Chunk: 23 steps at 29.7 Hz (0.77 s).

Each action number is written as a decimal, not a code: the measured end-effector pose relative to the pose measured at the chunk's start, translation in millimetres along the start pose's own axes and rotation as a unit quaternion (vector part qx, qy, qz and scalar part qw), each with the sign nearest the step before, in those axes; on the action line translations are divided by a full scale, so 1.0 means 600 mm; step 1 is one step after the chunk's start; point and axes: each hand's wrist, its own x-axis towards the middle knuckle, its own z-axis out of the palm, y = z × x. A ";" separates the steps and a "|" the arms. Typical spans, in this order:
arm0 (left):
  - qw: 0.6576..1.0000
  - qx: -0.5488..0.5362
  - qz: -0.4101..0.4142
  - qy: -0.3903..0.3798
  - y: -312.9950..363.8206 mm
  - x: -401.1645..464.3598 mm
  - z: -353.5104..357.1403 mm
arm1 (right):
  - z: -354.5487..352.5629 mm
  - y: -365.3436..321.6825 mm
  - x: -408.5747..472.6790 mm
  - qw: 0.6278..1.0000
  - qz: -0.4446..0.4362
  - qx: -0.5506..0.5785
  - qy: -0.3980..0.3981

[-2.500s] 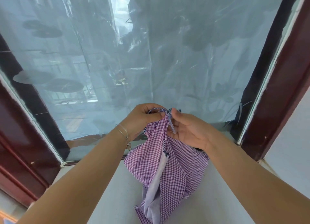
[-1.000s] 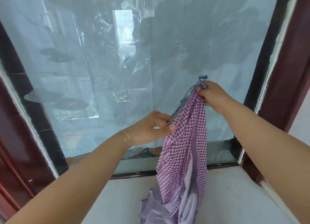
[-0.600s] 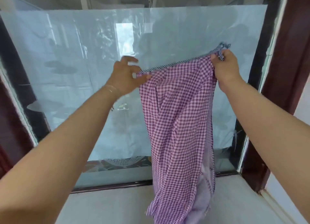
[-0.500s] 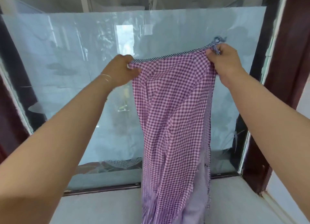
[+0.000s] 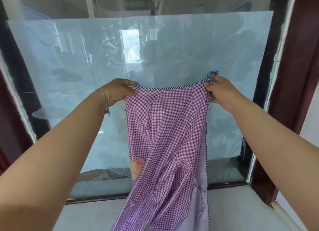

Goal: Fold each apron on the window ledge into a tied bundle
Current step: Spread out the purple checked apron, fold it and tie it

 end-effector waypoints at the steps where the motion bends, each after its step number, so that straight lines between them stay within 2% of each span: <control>1: 1.000 0.000 0.009 0.024 0.003 0.003 0.005 | 0.008 -0.001 -0.004 1.000 -0.007 -0.009 0.003; 2: 0.998 -0.031 0.021 0.056 0.008 0.005 0.012 | 0.013 -0.004 -0.005 1.000 -0.015 0.007 0.006; 4: 0.979 -0.134 0.054 0.147 0.021 0.009 0.027 | 0.018 -0.029 -0.009 0.992 -0.032 0.122 0.017; 6: 0.952 -0.159 0.086 0.248 0.039 0.017 0.031 | 0.013 -0.073 -0.005 0.979 -0.065 0.190 0.043; 8: 0.946 -0.089 0.094 0.296 0.049 0.023 0.035 | 0.010 -0.110 0.001 0.986 -0.118 0.106 0.053; 10: 0.935 0.072 0.116 0.326 0.053 0.021 0.041 | 0.023 -0.120 -0.006 0.991 -0.135 0.008 0.006; 11: 0.922 0.136 0.156 0.328 0.057 0.016 0.049 | 0.034 -0.116 -0.012 0.991 -0.132 -0.016 -0.028; 12: 0.922 0.159 0.198 0.293 0.062 0.008 0.061 | 0.044 -0.104 -0.014 0.990 -0.124 -0.028 -0.055; 13: 0.940 0.151 0.218 0.216 0.071 -0.003 0.079 | 0.054 -0.091 -0.020 0.990 -0.114 -0.031 -0.079; 15: 0.973 0.132 0.185 0.024 0.089 -0.029 0.118 | 0.070 -0.071 -0.034 0.988 -0.091 -0.032 -0.120; 16: 0.971 0.162 0.174 -0.035 0.092 -0.033 0.131 | 0.076 -0.064 -0.041 0.987 -0.080 -0.034 -0.134; 19: 0.956 0.227 0.169 -0.077 0.083 -0.025 0.137 | 0.080 -0.045 -0.052 0.988 -0.059 -0.022 -0.142; 23: 0.973 0.167 0.107 -0.119 0.068 -0.020 0.131 | 0.086 -0.026 -0.062 0.991 -0.053 0.014 -0.120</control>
